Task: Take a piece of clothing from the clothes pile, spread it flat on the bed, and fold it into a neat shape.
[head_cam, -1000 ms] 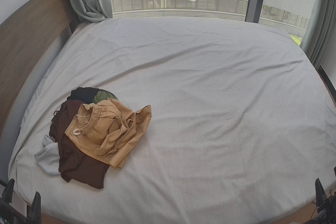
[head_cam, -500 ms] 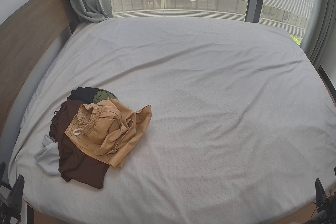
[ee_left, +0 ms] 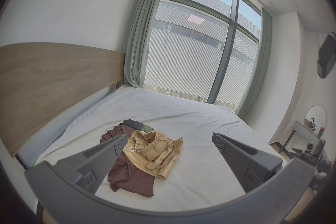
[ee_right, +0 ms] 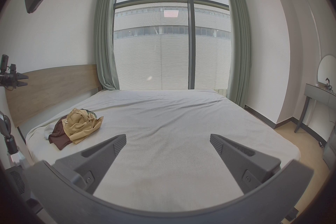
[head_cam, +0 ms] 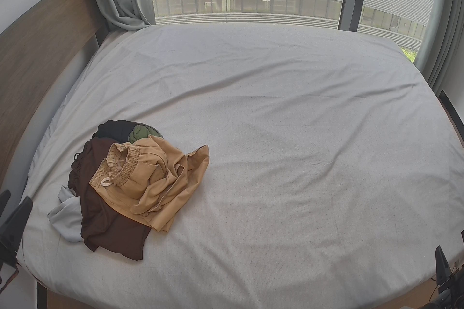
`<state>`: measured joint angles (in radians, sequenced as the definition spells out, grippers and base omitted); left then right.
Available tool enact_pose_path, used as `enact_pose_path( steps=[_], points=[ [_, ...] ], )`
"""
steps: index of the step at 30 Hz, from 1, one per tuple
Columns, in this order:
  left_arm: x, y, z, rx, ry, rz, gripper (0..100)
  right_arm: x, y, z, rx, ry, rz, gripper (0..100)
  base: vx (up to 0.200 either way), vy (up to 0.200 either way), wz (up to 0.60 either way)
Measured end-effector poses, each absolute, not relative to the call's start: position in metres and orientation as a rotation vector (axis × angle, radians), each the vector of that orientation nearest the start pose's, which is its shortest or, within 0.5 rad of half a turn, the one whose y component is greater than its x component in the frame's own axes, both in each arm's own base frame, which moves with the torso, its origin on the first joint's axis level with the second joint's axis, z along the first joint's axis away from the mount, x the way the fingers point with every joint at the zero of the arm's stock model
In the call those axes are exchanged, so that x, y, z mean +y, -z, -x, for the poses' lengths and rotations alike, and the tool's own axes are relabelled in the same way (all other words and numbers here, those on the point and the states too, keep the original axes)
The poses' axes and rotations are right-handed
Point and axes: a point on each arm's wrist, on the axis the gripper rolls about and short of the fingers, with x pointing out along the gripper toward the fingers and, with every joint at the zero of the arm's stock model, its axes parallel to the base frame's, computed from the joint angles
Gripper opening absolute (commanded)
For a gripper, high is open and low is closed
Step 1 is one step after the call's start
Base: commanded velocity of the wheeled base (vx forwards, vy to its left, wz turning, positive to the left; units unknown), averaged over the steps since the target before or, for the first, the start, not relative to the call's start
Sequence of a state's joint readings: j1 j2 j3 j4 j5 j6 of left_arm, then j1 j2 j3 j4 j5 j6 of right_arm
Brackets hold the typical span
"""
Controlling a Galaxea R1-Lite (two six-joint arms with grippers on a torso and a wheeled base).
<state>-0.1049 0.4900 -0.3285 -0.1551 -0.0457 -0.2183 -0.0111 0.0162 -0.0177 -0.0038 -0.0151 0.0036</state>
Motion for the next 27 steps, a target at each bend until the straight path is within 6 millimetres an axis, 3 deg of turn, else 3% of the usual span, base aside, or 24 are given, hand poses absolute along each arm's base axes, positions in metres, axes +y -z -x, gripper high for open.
enact_pose_path(
  steps=[16,27],
  points=[
    [-0.013,-0.216,-0.105,0.180,0.179,0.262,100,0.000,-0.081,0.023,-0.006,0.023,-0.001,100,0.000,0.000,0.00],
    [-0.007,-0.207,-0.164,0.291,0.205,0.286,100,0.000,-0.081,0.023,-0.005,0.021,-0.001,100,0.000,0.000,0.00]
  ],
)
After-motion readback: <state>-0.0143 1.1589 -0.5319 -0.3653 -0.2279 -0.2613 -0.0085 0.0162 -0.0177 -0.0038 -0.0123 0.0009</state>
